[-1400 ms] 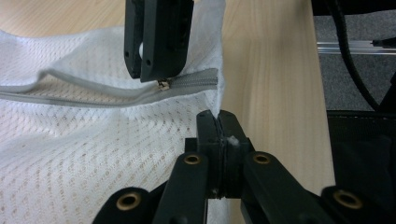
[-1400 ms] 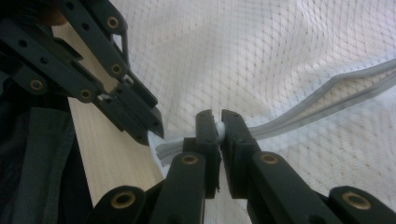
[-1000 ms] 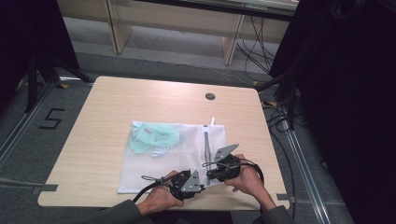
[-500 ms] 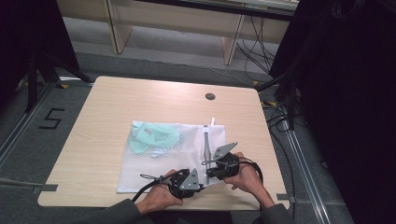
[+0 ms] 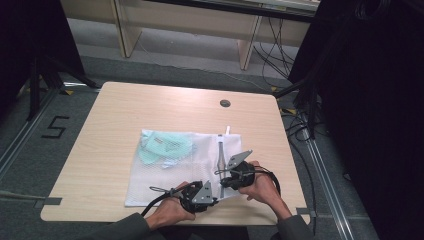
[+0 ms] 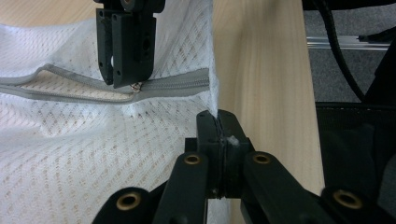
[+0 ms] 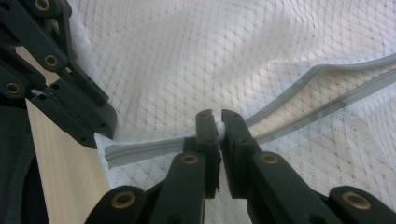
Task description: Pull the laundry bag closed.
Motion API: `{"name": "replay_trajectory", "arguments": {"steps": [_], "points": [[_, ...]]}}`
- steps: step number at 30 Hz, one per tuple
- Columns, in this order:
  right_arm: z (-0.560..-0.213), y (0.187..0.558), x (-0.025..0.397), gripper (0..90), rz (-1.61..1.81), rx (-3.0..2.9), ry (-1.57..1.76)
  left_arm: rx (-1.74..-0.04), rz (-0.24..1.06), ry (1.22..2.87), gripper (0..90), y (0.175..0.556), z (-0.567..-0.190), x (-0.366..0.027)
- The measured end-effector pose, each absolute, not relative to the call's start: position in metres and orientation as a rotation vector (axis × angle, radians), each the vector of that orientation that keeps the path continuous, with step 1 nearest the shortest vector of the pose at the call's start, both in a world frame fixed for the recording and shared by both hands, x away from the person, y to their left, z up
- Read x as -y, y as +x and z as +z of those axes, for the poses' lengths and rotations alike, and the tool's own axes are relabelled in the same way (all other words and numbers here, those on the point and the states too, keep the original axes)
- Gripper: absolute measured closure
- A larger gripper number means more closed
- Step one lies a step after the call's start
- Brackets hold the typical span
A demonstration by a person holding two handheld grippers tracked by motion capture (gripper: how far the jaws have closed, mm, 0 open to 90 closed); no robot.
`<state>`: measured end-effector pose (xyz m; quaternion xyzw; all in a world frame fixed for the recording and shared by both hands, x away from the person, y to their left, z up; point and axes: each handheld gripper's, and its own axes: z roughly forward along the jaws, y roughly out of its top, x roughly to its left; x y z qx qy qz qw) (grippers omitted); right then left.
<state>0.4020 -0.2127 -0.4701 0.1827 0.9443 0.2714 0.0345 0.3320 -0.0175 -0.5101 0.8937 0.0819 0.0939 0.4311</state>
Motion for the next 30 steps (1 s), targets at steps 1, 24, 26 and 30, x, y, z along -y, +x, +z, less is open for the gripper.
{"name": "replay_trajectory", "arguments": {"steps": [1, 24, 26, 30], "points": [[-0.470, 0.403, 0.212, 86.7, 0.831, -2.900, 0.566, -0.200, 0.228, 2.231, 89.0, 0.332, -0.510, 0.017], [-0.474, 0.425, 0.210, 86.7, 0.758, -2.869, 0.607, -0.187, 0.210, 2.238, 89.0, 0.329, -0.510, 0.019], [-0.474, 0.428, 0.210, 86.7, 0.783, -2.867, 0.598, -0.195, 0.211, 2.236, 89.0, 0.329, -0.510, 0.018], [-0.476, 0.433, 0.210, 86.7, 0.759, -2.861, 0.609, -0.179, 0.208, 2.235, 89.0, 0.330, -0.509, 0.019]]}}
